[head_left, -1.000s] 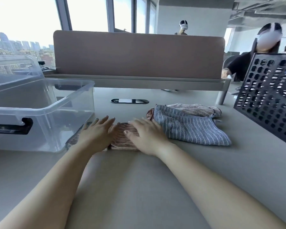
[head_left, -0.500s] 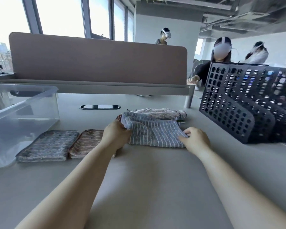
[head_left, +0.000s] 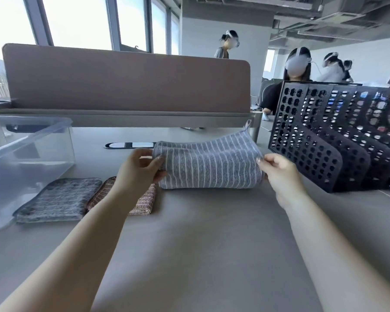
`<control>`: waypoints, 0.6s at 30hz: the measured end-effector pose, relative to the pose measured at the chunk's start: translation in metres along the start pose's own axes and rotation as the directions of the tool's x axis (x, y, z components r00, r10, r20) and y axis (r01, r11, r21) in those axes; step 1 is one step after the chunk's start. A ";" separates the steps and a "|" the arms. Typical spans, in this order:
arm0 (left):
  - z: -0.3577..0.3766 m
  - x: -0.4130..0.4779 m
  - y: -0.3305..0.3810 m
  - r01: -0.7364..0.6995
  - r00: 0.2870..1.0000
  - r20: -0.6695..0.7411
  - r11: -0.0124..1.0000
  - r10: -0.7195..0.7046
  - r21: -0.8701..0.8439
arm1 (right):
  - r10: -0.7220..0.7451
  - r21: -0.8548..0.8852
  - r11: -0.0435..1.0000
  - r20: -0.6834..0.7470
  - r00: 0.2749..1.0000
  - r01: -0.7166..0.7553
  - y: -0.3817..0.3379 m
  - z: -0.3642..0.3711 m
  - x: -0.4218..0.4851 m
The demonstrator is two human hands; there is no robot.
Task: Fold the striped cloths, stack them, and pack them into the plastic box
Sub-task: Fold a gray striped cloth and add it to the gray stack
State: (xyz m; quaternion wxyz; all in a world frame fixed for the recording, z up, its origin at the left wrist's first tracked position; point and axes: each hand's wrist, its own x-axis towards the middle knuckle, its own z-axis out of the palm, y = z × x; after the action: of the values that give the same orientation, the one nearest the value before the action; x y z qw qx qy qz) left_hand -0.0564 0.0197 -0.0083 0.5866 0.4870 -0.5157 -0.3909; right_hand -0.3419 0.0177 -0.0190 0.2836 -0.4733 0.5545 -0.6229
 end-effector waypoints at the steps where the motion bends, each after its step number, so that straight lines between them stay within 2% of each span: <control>1: -0.002 0.000 0.000 -0.023 1.000 0.000 0.999 0.023 -0.023 | 0.030 0.094 0.995 0.016 0.999 -0.032 -0.002 -0.001 0.000; 3: -0.006 -0.001 0.002 -0.081 0.996 0.034 0.996 0.082 -0.020 | 0.066 0.269 0.960 0.059 0.996 -0.079 -0.007 -0.002 0.000; 5: -0.008 -0.003 0.006 -0.156 0.983 0.110 0.985 0.148 0.070 | 0.047 0.373 0.924 0.099 0.994 -0.081 -0.011 -0.004 -0.002; 7: -0.008 -0.003 0.007 -0.238 0.967 0.158 0.932 0.200 0.274 | -0.032 0.401 0.916 0.138 0.990 -0.027 -0.014 -0.009 -0.002; 9: -0.008 -0.004 0.007 -0.317 0.948 0.187 0.824 0.258 0.470 | -0.107 0.403 0.915 0.182 0.977 0.025 -0.016 -0.014 -0.001; 11: -0.007 -0.002 0.005 -0.378 0.925 0.205 0.730 0.319 0.569 | -0.152 0.334 0.940 0.236 0.960 0.067 -0.019 -0.019 -0.003; 13: -0.009 0.000 0.003 -0.394 0.917 0.208 0.684 0.341 0.614 | -0.200 0.110 0.978 0.253 0.946 0.178 -0.018 -0.023 -0.005; 15: -0.011 0.001 0.006 -0.420 0.905 0.238 0.660 0.352 0.623 | -0.247 -0.099 0.957 0.219 0.944 0.273 -0.018 -0.024 -0.007; 18: -0.012 -0.003 0.013 -0.427 0.904 0.274 0.668 0.328 0.610 | -0.306 -0.143 0.936 0.129 0.943 0.323 -0.018 -0.024 -0.006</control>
State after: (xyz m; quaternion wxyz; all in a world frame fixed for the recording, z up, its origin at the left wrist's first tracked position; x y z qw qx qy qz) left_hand -0.0461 0.0275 0.0039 0.4077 0.5147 -0.7490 -0.0879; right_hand -0.3577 0.0373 -0.0019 0.1694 -0.6093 0.5050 -0.5874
